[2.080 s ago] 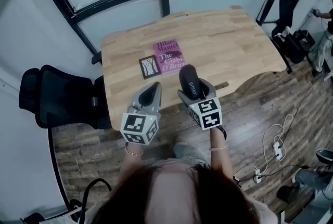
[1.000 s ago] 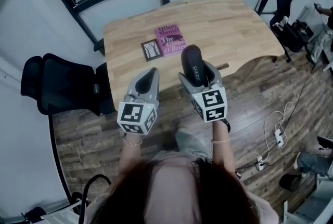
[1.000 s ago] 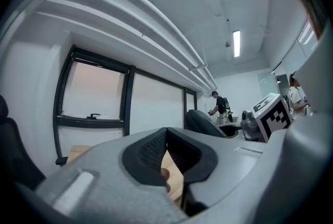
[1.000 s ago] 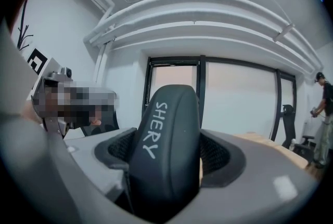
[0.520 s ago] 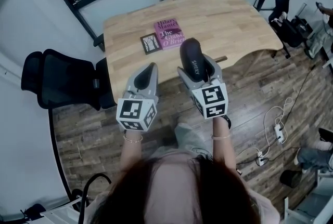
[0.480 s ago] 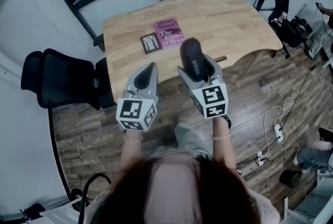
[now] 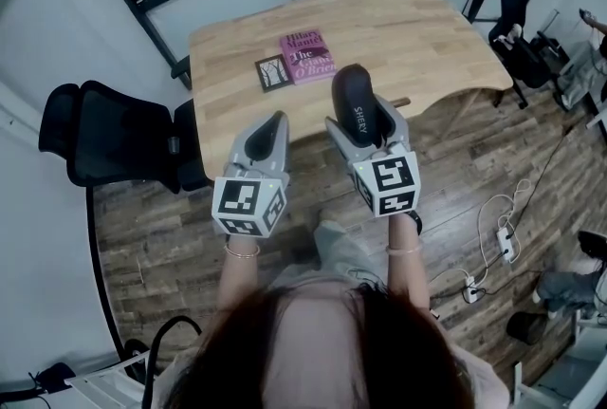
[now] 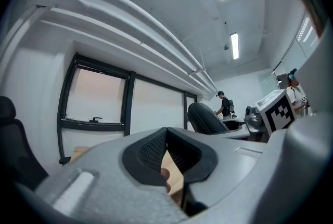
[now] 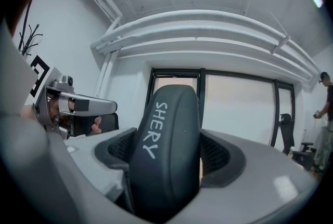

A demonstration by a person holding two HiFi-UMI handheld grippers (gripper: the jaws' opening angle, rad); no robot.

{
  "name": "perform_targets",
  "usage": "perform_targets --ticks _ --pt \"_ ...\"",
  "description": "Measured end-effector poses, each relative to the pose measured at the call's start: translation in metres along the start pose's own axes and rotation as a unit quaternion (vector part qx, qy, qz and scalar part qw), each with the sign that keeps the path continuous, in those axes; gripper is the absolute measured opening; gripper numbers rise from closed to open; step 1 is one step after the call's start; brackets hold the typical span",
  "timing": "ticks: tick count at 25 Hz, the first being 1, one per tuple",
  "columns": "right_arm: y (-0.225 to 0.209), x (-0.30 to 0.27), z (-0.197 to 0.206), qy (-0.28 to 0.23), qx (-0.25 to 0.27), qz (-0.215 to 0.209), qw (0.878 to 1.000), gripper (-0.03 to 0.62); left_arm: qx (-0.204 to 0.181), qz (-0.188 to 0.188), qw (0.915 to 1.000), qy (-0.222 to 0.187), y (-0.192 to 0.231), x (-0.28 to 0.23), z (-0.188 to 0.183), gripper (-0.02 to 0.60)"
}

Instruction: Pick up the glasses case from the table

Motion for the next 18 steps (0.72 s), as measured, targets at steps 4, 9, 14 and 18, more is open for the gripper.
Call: perform_targets --ticks 4,9,14,18 --pt "0.001 0.012 -0.002 -0.007 0.000 0.005 1.000 0.373 -0.002 0.001 1.0000 -0.002 -0.007 0.007 -0.001 0.009" --pt "0.006 0.024 -0.005 -0.015 0.003 0.001 1.000 0.373 -0.005 0.001 1.0000 -0.002 -0.016 0.015 -0.001 0.009" --pt "0.010 0.036 -0.006 -0.021 0.001 0.002 1.000 0.373 -0.008 -0.005 1.0000 -0.003 -0.021 0.027 -0.001 0.009" --pt "0.012 0.044 -0.005 -0.026 -0.001 0.003 1.000 0.373 -0.010 -0.009 0.9999 0.001 -0.024 0.036 0.001 0.009"
Point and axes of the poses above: the fingertips, and each gripper's own axes: x backward along the fingers, y to its left, z out of its underside, the point moved 5 cm from there along x, backward along the fingers, and after that the axes turned 4 degrees about -z, right-handed, at the moved point
